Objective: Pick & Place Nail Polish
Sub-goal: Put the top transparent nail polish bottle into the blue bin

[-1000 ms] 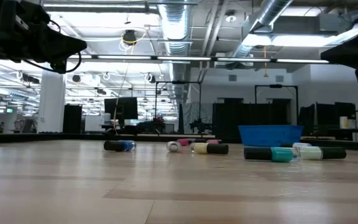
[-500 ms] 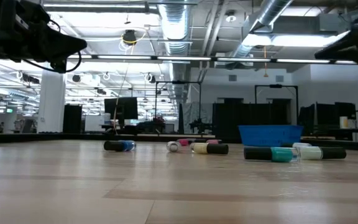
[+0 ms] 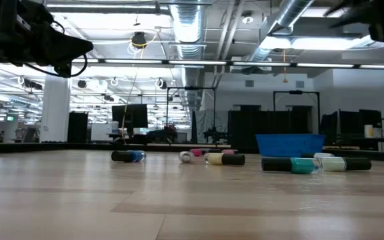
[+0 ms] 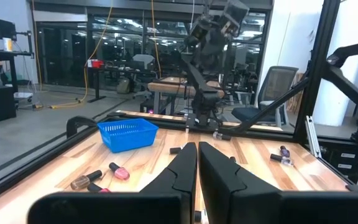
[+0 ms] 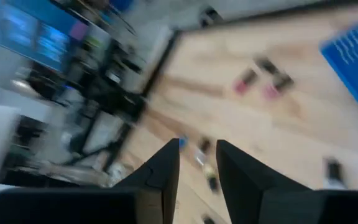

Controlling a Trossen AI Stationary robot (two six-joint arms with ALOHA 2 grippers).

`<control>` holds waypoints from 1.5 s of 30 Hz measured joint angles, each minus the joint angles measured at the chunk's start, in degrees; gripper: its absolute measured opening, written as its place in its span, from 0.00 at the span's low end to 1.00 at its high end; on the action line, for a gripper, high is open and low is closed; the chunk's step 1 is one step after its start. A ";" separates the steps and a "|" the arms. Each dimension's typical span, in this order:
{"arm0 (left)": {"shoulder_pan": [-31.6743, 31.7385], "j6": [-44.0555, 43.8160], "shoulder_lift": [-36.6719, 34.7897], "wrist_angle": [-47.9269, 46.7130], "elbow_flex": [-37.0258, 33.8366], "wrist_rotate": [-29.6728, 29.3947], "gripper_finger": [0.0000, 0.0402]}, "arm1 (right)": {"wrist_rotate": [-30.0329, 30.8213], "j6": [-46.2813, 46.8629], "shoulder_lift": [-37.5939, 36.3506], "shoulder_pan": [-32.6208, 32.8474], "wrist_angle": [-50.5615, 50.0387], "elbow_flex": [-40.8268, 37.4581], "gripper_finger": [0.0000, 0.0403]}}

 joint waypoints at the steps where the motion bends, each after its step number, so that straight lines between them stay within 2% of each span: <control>1: -0.02 0.00 0.00 0.00 -0.01 0.00 0.03 | -3.37 2.12 1.36 -1.65 -1.50 0.74 0.24; 6: -0.02 0.00 0.00 0.09 -0.01 0.00 0.03 | -23.55 8.41 10.33 -8.59 -7.12 3.44 0.24; 9: -0.02 0.00 0.00 0.21 0.00 0.00 0.03 | -32.61 12.76 16.40 -10.79 -11.21 4.65 0.24; 13: 0.00 0.02 0.00 0.42 0.02 0.00 0.03 | -41.36 15.97 23.07 -10.45 -16.55 6.51 0.24; 18: -0.01 0.00 0.00 0.44 0.01 -0.02 0.03 | -48.50 19.66 31.69 -9.08 -21.30 7.70 0.24; 26: -0.01 0.00 0.00 0.50 0.00 -0.01 0.03 | -55.50 23.31 43.43 -5.60 -24.11 7.77 0.25; 30: -0.01 0.00 0.00 0.52 0.00 -0.01 0.03 | -58.29 23.32 48.21 -3.93 -27.68 7.77 0.31; 37: -0.02 0.00 0.02 0.61 0.00 -0.02 0.03 | -58.36 26.91 55.60 -1.06 -34.38 7.78 0.44; 41: -0.02 0.00 0.02 0.66 -0.01 0.00 0.03 | -58.36 27.80 59.52 0.28 -35.23 7.78 0.44; 45: -0.01 0.00 0.01 0.70 -0.01 0.00 0.03 | -58.30 27.82 63.67 1.61 -33.64 7.75 0.39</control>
